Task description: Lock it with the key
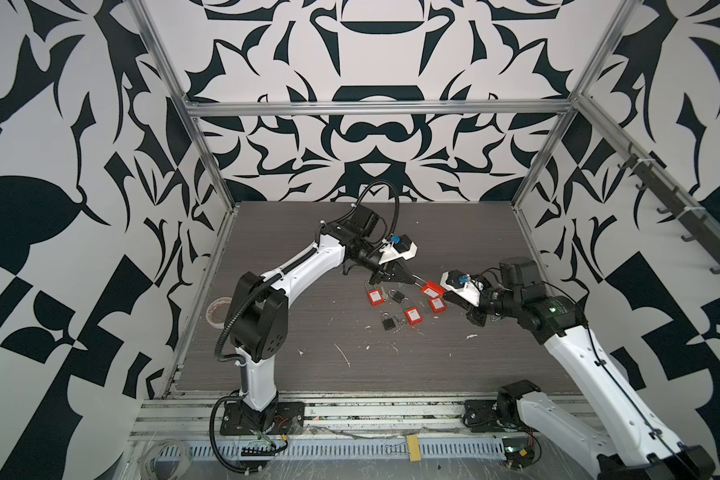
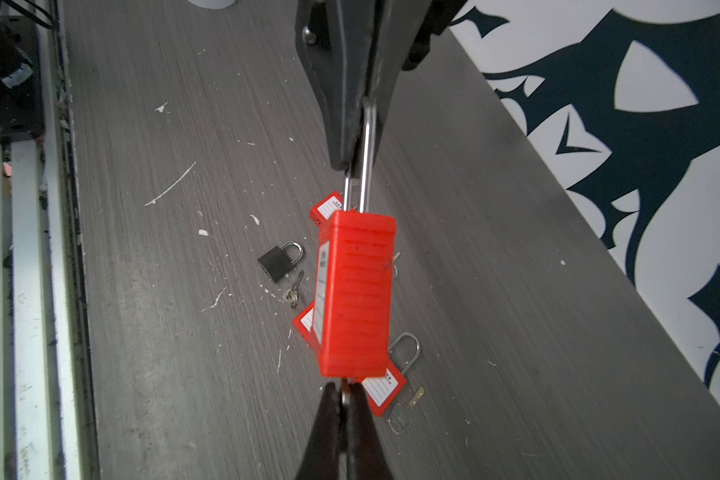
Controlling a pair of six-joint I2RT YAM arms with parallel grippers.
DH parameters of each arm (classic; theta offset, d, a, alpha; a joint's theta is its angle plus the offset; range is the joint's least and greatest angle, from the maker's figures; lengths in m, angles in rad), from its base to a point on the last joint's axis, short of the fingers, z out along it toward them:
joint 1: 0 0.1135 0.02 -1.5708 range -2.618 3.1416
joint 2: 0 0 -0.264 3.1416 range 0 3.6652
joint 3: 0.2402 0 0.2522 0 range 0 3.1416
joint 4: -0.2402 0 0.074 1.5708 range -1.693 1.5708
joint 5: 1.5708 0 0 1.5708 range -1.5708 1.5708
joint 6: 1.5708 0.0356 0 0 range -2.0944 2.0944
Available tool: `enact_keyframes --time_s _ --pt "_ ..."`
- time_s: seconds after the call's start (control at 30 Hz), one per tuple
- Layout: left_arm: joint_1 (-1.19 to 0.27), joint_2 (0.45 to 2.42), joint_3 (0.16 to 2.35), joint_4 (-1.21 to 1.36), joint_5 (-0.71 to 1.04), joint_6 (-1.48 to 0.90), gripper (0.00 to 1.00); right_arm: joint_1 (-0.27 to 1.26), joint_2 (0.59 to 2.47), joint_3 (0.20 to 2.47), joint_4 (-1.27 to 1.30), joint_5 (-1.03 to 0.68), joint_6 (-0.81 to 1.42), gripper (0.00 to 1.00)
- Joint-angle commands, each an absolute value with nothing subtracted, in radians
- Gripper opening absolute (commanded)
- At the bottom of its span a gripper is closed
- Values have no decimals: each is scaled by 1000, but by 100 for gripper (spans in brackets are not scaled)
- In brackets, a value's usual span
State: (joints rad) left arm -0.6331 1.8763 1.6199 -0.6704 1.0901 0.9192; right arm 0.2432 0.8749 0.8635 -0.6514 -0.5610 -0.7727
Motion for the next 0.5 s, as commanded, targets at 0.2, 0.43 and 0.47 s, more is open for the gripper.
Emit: enact_keyframes --time_s 0.2,0.43,0.47 --pt "-566 1936 1693 -741 1175 830 0 229 869 854 -739 -479 -891 0" --pt "-567 1890 1628 -683 1111 903 0 229 977 960 -886 -644 -845 0" --pt "-566 1880 1610 -660 1103 903 0 229 992 970 -906 -659 -845 0"
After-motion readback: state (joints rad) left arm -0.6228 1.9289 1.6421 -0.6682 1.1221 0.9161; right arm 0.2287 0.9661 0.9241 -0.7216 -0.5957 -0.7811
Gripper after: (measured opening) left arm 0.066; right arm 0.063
